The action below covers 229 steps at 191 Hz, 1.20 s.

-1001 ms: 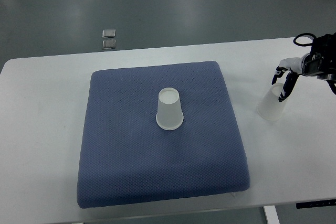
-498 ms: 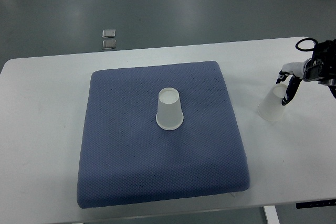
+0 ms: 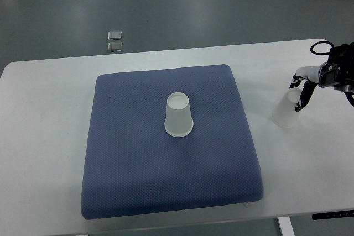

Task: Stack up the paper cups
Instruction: 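Lower the right hand and close fingers around the cup's base, then lift the cup with the right hand and carry it over the pad cup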

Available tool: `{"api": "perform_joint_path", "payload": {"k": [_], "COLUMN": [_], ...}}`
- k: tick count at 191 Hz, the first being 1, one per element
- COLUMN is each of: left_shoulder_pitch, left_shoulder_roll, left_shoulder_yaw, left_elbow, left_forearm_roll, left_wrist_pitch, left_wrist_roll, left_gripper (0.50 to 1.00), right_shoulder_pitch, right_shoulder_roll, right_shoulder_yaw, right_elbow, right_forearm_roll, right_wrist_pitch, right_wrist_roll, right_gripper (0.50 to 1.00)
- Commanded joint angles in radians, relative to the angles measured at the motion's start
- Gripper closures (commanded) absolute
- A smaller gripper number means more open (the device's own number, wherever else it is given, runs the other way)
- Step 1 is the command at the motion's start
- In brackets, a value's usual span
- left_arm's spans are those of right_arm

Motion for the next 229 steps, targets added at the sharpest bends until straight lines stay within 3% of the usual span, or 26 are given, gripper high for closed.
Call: {"api": "perform_joint_path", "payload": {"k": [1, 15, 33, 49, 88, 132, 192, 229], "left_shoulder_pitch": [0.0, 0.0, 0.0, 0.0, -0.002, -0.005, -0.008, -0.008], "left_shoulder_roll": [0.0, 0.0, 0.0, 0.0, 0.0, 0.0, 0.0, 0.0], "left_shoulder_yaw": [-0.002, 0.0, 0.001, 0.002, 0.002, 0.002, 0.002, 0.002], "left_elbow": [0.001, 0.001, 0.0, 0.0, -0.003, -0.011, -0.014, -0.014], "left_forearm_roll": [0.0, 0.0, 0.0, 0.0, 0.0, 0.001, 0.006, 0.006], "left_wrist_pitch": [0.001, 0.001, 0.001, 0.001, -0.001, -0.001, -0.003, -0.001], "left_wrist_roll": [0.0, 0.0, 0.0, 0.0, 0.0, 0.0, 0.0, 0.0], "left_gripper": [0.5, 0.5, 0.5, 0.5, 0.5, 0.5, 0.5, 0.5], "right_shoulder_pitch": [0.001, 0.002, 0.004, 0.012, 0.099, 0.329, 0.694, 0.843], "right_shoulder_roll": [0.0, 0.0, 0.0, -0.002, -0.005, -0.005, 0.0, 0.015], "right_shoulder_yaw": [0.002, 0.0, 0.0, 0.0, -0.012, -0.013, -0.001, 0.0], "right_elbow": [0.0, 0.0, 0.0, 0.0, 0.009, 0.048, 0.052, 0.1], "right_forearm_roll": [0.0, -0.002, -0.003, -0.006, -0.026, -0.072, -0.192, -0.21], "right_wrist_pitch": [0.0, 0.0, -0.003, -0.002, 0.041, 0.181, 0.477, 0.532], "right_wrist_roll": [0.001, 0.001, 0.004, 0.004, 0.005, 0.002, 0.001, 0.002], "right_gripper": [0.638, 0.681, 0.818, 0.877, 0.877, 0.871, 0.867, 0.861]}}
